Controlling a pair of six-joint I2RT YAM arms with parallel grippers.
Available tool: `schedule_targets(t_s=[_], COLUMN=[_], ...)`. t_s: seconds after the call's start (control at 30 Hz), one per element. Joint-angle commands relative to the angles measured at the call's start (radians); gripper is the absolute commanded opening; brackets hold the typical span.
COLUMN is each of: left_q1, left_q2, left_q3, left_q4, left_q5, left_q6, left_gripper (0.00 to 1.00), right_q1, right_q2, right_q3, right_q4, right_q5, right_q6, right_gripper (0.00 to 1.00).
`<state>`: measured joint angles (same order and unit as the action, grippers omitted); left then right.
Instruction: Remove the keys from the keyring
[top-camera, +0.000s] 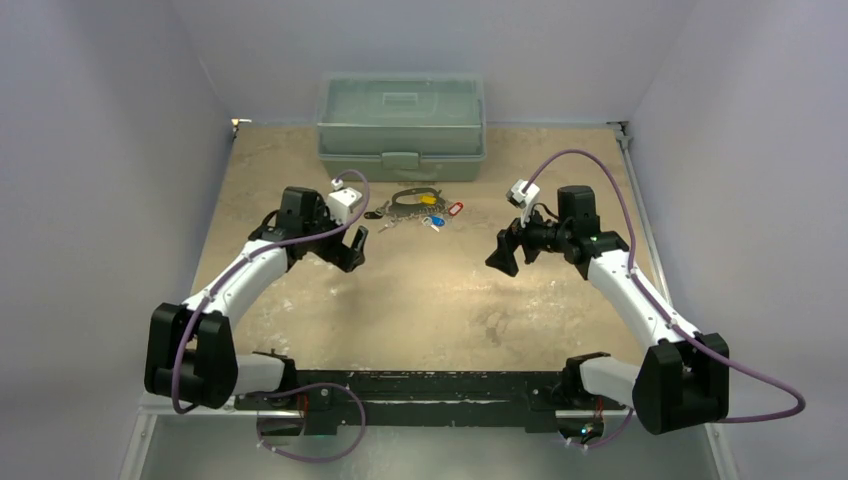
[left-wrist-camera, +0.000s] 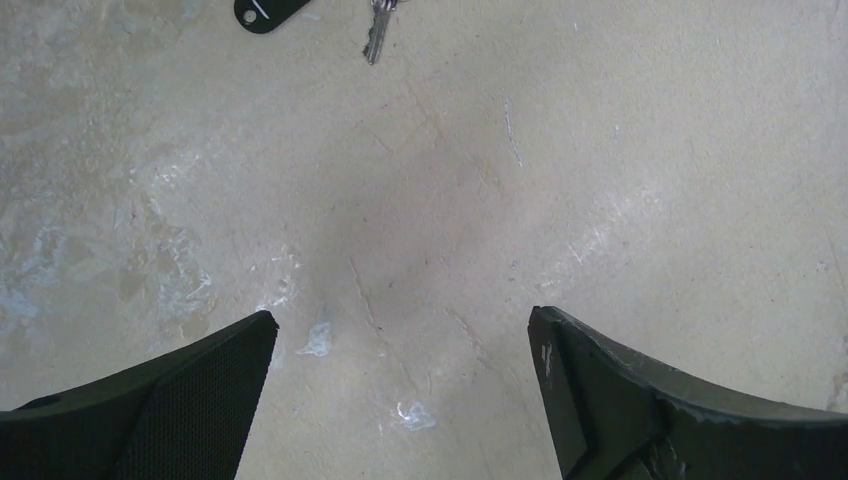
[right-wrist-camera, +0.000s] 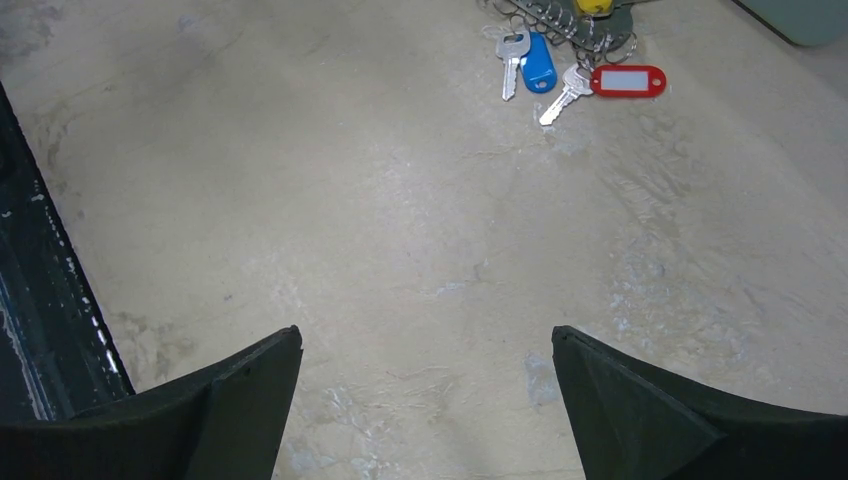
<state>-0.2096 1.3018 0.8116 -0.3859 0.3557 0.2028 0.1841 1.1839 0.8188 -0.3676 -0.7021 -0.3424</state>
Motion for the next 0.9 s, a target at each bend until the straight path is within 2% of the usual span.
schedule_targets(t_s=[0.0, 0.17, 0.4, 0.7, 0.87], left_q1=[-0.011, -0.031, -0.101, -0.154, -0.17], left_q2=[0.034, 0.139, 0.288, 0.438, 0.538], left_q3=[0.059, 0.158, 0.265, 0.301, 0.361], left_q4=[0.056, 0.056, 0.159, 0.418, 0.476], left_q5=[-0.021, 0.033, 0.086, 0.108, 0.121], left_q6=[0.03, 0.083, 0.126, 0.078, 0.034], left_gripper=[0.99, 0.99, 0.99, 0.99, 0.99], right_q1=[0.002, 0.003, 0.001, 0.001, 0.0], right_q2=[-0.012, 0.004, 0.001, 0.026, 0.037], right_q3=[0.016, 0.021, 0.018, 0.023, 0.029], right_q4=[0.016, 0.015, 0.038, 0.041, 0.038], right_q5=[-0.02, 0.004, 0.04, 0.062, 0.061], right_q6=[-0.021, -0.017, -0.002, 0.004, 0.005], right_gripper=[0.99, 0.99, 0.99, 0.99, 0.99])
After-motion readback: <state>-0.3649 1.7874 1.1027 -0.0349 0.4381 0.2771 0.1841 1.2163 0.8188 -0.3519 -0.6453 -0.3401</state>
